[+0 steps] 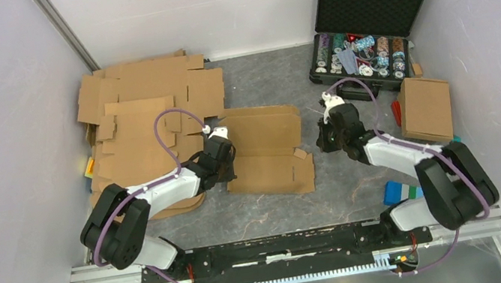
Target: Fold the paper box
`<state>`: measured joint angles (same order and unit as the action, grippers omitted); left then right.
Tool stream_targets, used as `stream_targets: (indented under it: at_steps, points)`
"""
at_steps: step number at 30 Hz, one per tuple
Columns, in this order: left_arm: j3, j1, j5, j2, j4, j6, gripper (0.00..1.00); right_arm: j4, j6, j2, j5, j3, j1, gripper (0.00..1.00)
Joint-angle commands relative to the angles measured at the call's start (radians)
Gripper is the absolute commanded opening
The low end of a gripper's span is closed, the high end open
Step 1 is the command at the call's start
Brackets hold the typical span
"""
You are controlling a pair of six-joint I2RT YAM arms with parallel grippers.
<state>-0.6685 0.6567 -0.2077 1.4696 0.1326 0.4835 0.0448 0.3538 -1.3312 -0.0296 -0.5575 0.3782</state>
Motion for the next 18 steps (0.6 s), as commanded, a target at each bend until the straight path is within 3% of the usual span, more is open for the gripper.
stream_targets:
  at_steps: [1,9,18]
  points:
    - [-0.023,0.0,-0.009,-0.018,0.002,0.0,0.06,0.046,-0.024,-0.106,-0.061,-0.1,-0.01,0.0]
    - [-0.026,0.0,-0.007,-0.016,0.006,-0.01,0.02,-0.005,-0.049,-0.269,-0.238,-0.21,-0.01,0.0]
    - [-0.025,0.001,-0.007,-0.023,0.007,-0.011,0.02,0.034,-0.004,-0.196,-0.39,-0.147,-0.01,0.0]
